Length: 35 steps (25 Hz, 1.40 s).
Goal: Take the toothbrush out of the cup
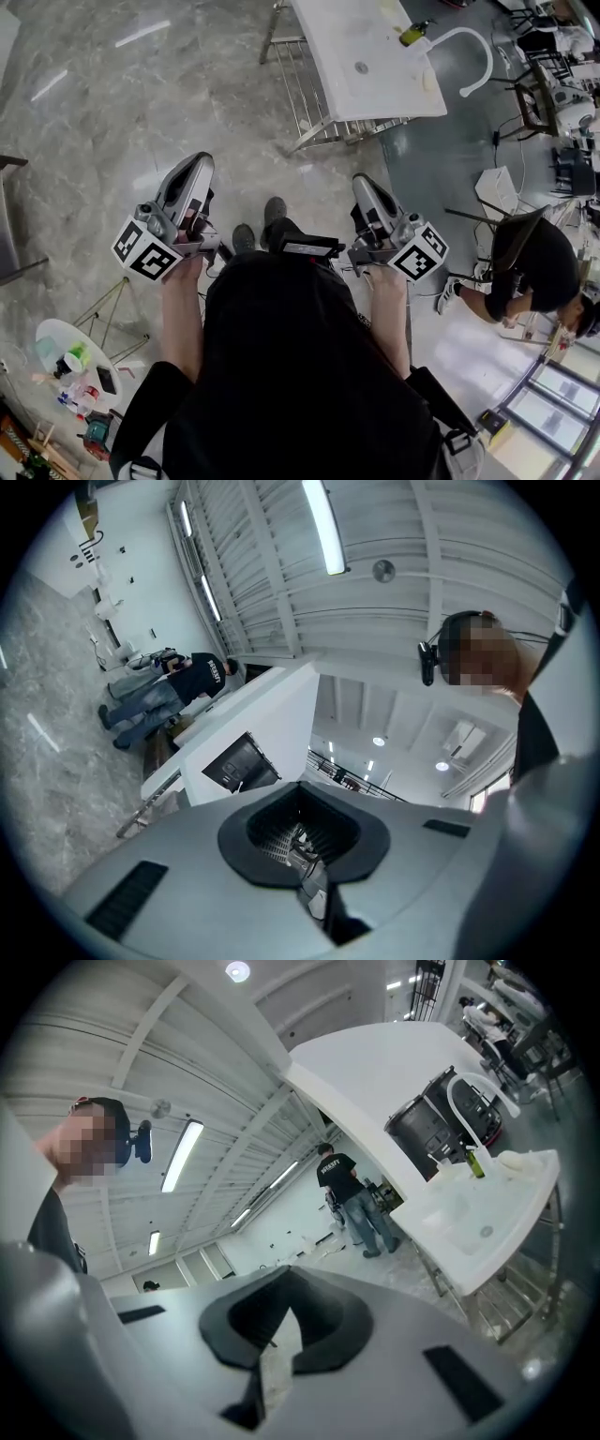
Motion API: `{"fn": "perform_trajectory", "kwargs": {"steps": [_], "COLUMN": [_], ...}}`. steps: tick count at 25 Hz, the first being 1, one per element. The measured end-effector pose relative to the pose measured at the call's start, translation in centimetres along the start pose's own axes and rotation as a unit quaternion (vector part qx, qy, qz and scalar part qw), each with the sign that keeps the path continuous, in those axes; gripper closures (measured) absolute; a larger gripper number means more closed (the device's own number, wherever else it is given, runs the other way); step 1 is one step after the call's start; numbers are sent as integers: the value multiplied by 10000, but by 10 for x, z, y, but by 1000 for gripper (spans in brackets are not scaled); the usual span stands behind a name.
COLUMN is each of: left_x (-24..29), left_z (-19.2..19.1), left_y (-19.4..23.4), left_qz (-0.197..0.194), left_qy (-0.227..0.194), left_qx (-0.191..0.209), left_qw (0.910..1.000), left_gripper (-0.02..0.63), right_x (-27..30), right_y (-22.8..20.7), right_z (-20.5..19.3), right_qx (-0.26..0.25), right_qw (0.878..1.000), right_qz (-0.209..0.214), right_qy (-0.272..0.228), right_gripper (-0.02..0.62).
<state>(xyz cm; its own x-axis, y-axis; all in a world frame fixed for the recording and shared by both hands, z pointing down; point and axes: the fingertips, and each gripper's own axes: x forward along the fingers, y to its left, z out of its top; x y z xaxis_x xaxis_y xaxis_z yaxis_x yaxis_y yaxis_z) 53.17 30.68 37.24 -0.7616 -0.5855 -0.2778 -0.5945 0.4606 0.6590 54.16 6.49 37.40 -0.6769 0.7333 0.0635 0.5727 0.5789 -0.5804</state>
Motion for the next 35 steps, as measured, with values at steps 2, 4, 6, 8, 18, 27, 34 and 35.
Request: {"fn": "perform_trajectory", "kwargs": {"steps": [2, 4, 6, 8, 18, 27, 34, 35], "left_x": [4, 8, 15, 26, 139, 194, 243, 250], "left_z": [4, 8, 14, 23, 67, 77, 105, 113], "left_y": [11, 20, 33, 47, 94, 149, 229, 243], "left_qz": [138, 277, 457, 659, 946, 982, 659, 587], "left_qy": [-22, -54, -84, -96, 12, 33, 199, 226], "left_qx": [41, 109, 158, 207, 687, 455, 15, -33], "left_qw": [9999, 9995, 9988, 9976, 9931, 9941, 9976, 9980], "left_gripper": [600, 600, 600, 600, 600, 600, 600, 600], "right_x": [16, 33, 55, 81, 191, 232, 281, 291], "right_y": [-11, -22, -38, -56, -122, -185, -223, -227], "right_z": [3, 8, 12, 19, 88, 114, 134, 137], "right_qx": [58, 101, 174, 271, 132, 320, 278, 307], "right_qw": [9999, 9996, 9991, 9983, 9928, 9959, 9996, 9995], "right_qz": [121, 262, 391, 518, 1184, 821, 106, -28], "right_qy": [26, 35, 58, 82, 142, 193, -32, -81], "right_gripper": [591, 591, 591, 591, 591, 591, 591, 591]}}
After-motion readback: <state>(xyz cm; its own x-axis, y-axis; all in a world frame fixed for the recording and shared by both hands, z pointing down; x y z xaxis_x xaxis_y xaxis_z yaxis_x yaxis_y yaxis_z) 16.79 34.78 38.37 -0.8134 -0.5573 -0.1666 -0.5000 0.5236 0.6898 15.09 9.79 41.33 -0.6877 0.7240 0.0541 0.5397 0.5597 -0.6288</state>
